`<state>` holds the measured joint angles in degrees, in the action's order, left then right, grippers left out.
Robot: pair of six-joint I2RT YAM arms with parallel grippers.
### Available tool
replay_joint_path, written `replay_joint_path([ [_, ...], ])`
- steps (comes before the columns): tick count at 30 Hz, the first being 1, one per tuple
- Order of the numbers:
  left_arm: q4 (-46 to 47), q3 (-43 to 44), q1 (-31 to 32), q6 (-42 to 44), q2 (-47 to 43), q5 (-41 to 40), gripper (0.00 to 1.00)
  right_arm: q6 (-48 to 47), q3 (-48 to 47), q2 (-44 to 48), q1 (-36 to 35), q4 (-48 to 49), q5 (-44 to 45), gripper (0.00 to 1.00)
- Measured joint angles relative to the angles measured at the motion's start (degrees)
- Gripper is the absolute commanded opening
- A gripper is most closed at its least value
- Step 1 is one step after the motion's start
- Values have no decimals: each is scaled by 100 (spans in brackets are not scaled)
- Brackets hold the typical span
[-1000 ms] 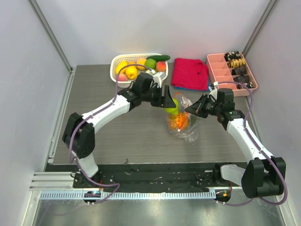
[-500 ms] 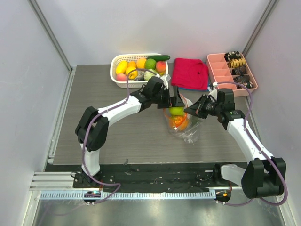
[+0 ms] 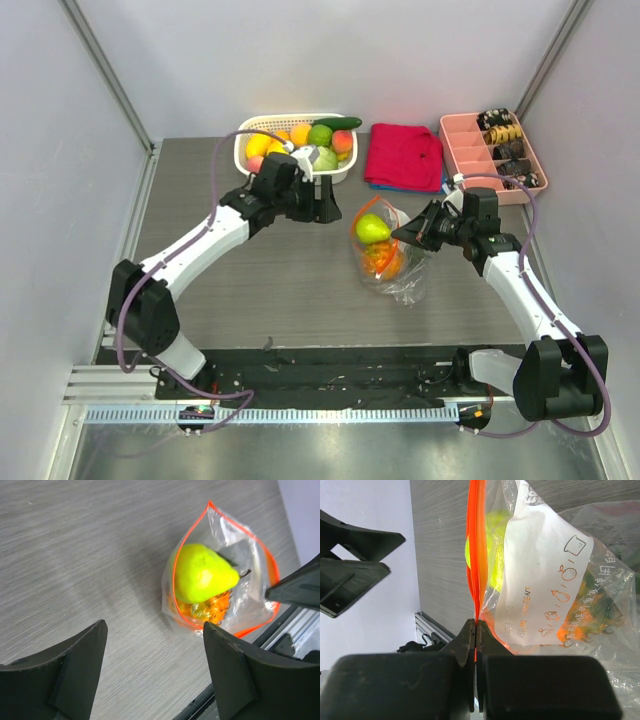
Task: Place the food in the zip-top bag and seal the zipper
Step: Place the fake fruit in the zipper food storage bag, then adjust the zipper food storage bag at the center of the board.
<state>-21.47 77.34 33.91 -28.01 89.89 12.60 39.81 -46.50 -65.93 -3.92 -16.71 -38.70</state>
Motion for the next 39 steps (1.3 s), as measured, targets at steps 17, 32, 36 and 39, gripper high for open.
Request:
replay_joint_path([
  [17, 96, 39, 201, -275, 1165, 730, 63, 0, -2, 0, 4, 39, -37, 1],
  [32, 260, 413, 341, -603, 1731, 846, 20, -2, 0, 0, 4, 39, -94, 1],
  [36, -122, 573, 354, -490, 1823, 890, 0, 0, 0, 22, 4, 39, -116, 1],
  [39, -542, 894, 367, -310, 1744, 920, 0, 39, 0, 160, 4, 37, -160, 1],
])
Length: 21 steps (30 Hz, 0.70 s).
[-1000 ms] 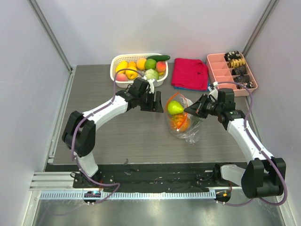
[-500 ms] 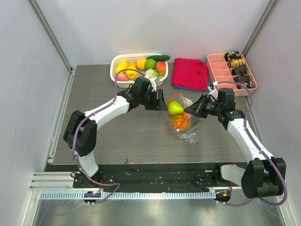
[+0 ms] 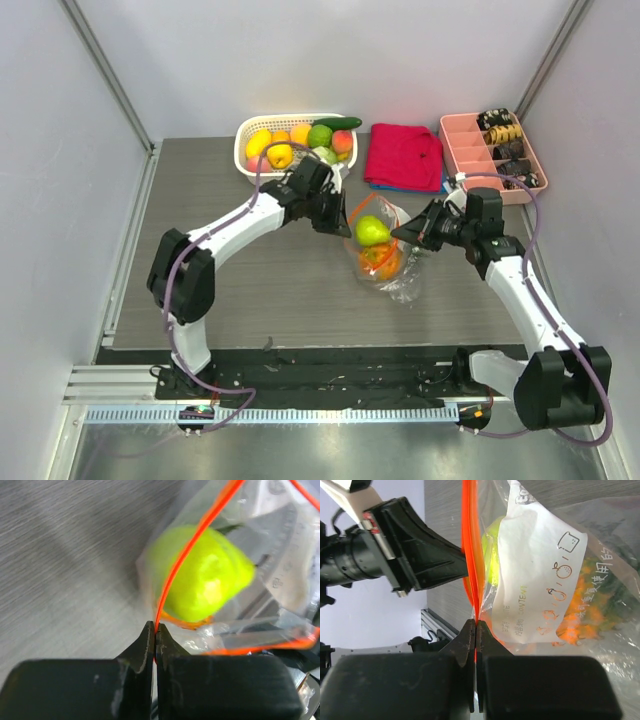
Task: Place the food in the zip-top bag and seal the zipper
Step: Adjust the zipper food storage bag at the center of the board.
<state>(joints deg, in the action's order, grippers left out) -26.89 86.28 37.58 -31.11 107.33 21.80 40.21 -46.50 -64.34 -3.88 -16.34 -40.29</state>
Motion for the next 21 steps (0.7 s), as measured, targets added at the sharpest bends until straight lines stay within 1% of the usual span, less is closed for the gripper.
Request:
replay_joint_path([
  [4, -973, 774, 79, 323, -334, 11, 0, 48, -13, 400, 0, -55, -118, 1],
  [8, -1790, 1550, 190, 667, -769, 76, 0, 50, -236, 780, 0, -345, -299, 1],
  [11, -2277, 1812, 278, 960, -1097, 295, 0, 61, -605, 1005, 0, -588, -485, 1],
  [14, -2793, 2179, 328, 1263, -1189, 498, 0, 22, -911, 1178, 0, -785, -601, 1],
  [18, -3025, 2170, 350, 1534, -1196, 472, 0, -96, -918, 1333, 0, -986, -586, 1],
  [21, -2994, 1801, 284, 1626, -1174, 442, 1, -142, -675, 1178, 0, -1003, -498, 1],
])
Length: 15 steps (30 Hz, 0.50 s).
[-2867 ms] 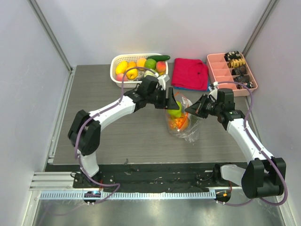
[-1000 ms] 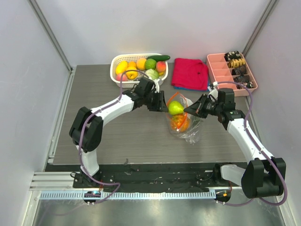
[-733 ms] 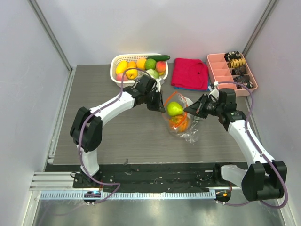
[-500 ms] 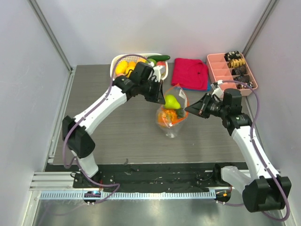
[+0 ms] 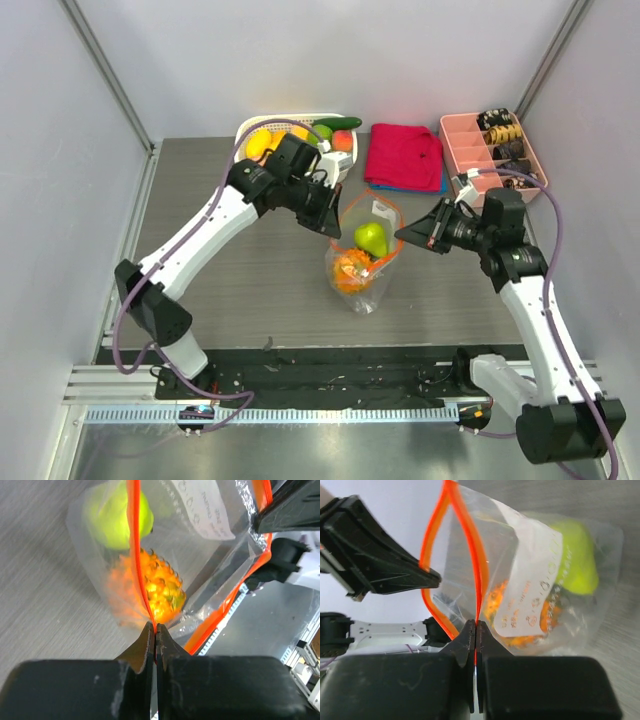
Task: Place the food in the zip-top bag and seal the zipper
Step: Adjust the zipper food storage bag at the center of the board.
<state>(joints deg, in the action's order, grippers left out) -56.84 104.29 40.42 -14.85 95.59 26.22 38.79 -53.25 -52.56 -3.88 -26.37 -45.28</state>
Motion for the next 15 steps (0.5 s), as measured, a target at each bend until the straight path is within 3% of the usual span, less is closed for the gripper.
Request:
replay_joint_path([
  [4, 120, -334, -219, 28, 374, -48, 10, -33, 374, -525, 0, 9, 181, 1],
  [6, 234, -367, -365, 24, 656, -44, 29, -31, 509, -686, 0, 9, 256, 1],
  [7, 317, -393, -448, 26, 774, -46, 56, -28, 535, -706, 0, 4, 284, 1],
  [9, 435, -452, -610, 57, 883, -33, 77, -28, 535, -680, 0, 57, 302, 1],
  [10, 474, -468, -704, 55, 883, -2, 94, -28, 535, -651, 0, 87, 308, 1],
  [11, 527, -463, -802, 70, 863, 22, 100, -28, 535, -616, 0, 109, 319, 1],
  [15, 813, -238, -1320, 181, 752, -31, 100, -26, 535, -553, 0, 160, 337, 1],
])
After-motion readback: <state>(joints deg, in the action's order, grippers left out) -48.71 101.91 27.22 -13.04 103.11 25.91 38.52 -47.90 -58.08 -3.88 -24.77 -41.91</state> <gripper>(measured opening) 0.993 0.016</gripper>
